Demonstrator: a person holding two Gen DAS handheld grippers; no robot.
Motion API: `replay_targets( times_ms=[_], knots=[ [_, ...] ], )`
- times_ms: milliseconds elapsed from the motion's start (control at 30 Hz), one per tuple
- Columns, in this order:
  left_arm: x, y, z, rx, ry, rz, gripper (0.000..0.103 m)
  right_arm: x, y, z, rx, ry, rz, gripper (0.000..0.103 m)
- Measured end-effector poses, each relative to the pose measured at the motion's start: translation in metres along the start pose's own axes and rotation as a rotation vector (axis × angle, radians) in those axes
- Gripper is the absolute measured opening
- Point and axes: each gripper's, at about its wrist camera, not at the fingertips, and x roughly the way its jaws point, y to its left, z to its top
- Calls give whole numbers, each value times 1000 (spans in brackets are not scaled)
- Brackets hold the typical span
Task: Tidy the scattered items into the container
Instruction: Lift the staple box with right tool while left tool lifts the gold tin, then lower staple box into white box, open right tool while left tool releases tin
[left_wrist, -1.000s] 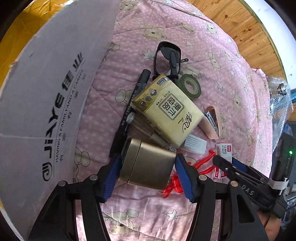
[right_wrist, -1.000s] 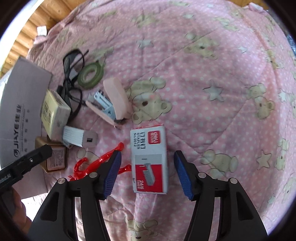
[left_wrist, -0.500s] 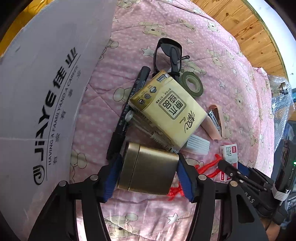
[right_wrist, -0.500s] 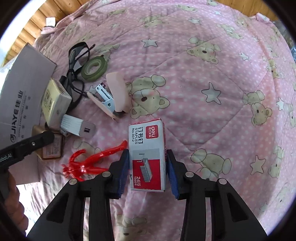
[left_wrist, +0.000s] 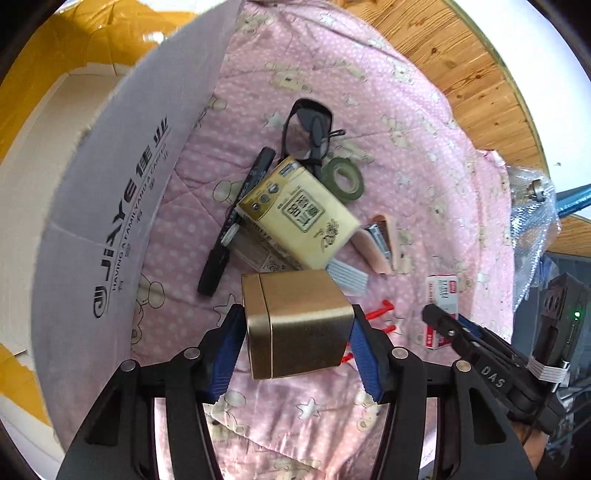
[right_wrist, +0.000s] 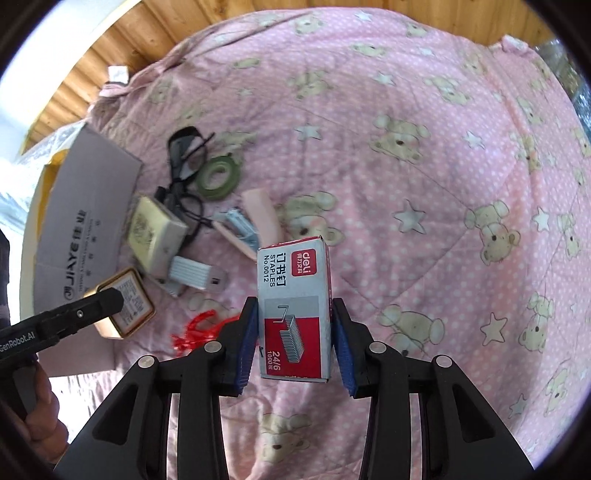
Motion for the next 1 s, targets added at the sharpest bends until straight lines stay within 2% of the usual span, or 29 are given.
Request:
replay_targets(
  times_ms=[367,567,1000],
  knots=[
    [-21,-7,-3,-13,-71,-45,56,-9,55,-7,-96,-9,66,40],
    [-50,-8,-8,-12,-132,-59,56,-22,79,-10,-159,-24,94,40],
    [-98,16,-23,-100,-273,-95,55,-47,144,-7,-332,-53,132,40]
  ],
)
